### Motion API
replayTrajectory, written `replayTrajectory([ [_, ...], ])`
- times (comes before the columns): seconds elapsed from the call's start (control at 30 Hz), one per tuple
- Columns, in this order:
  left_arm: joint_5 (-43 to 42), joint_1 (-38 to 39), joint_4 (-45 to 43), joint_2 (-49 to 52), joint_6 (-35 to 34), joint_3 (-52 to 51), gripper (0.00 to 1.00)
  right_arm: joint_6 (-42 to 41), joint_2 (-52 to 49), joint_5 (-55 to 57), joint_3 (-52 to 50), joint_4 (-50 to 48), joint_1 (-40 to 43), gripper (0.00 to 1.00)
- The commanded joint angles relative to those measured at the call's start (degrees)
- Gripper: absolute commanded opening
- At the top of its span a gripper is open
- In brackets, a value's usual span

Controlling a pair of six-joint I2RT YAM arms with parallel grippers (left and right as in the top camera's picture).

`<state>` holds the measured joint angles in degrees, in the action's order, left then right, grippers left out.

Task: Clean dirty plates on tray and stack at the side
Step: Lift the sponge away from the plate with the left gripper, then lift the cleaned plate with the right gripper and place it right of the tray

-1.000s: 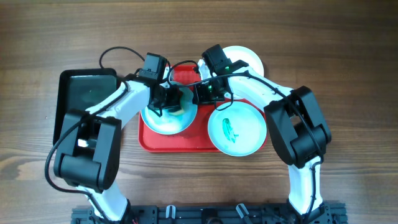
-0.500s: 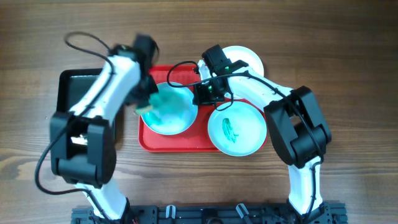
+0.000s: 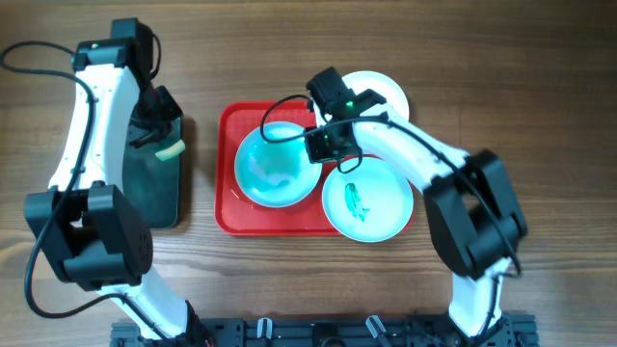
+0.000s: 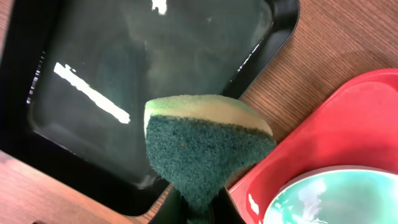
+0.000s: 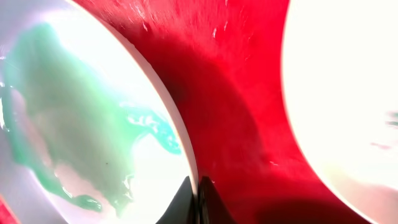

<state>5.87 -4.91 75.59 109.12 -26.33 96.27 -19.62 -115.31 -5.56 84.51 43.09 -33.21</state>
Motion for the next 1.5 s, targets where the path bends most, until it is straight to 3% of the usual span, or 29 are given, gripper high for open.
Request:
replayTrajectory([
  [0.0, -5.9, -1.8, -0.8, 0.0, 4.1, -1.4, 0.04, 0.1, 6.1, 21.9, 1.4, 0.5, -5.6, 0.04],
  [0.37, -6.5, -2.4, -1.9, 0.0, 4.9, -1.5, 0.04, 3.1, 7.7, 71.2, 1.4, 0.2, -24.5, 0.04],
  [0.63, -6.5, -2.4, -2.1, 0.0, 5.0, -1.5, 0.04, 4.1, 7.7, 92.6, 1.4, -1.6, -31.0, 0.04],
  [0.9, -6.5, -2.4, -2.1, 0.0, 4.9, -1.5, 0.04, 11.9, 7.8, 92.6, 1.4, -8.1, -31.5, 0.04],
  [1.07, -6.5, -2.4, -2.4, 0.0, 4.9, -1.5, 0.04, 12.2, 7.8, 89.4, 1.4, -8.9, -31.4, 0.04],
  [1.23, -6.5, -2.4, -2.5, 0.0, 4.9, -1.5, 0.04, 11.1, 8.0, 65.5, 1.4, -5.2, -30.3, 0.04],
  [1.3, -6.5, -2.4, -2.5, 0.0, 4.9, -1.5, 0.04, 6.8, 9.5, 59.5, 1.4, -2.8, -28.5, 0.04],
  [1.47, -6.5, -2.3, -2.5, 0.0, 4.9, -1.5, 0.04, 4.4, 21.2, 29.3, 1.4, -1.3, -16.2, 0.04],
])
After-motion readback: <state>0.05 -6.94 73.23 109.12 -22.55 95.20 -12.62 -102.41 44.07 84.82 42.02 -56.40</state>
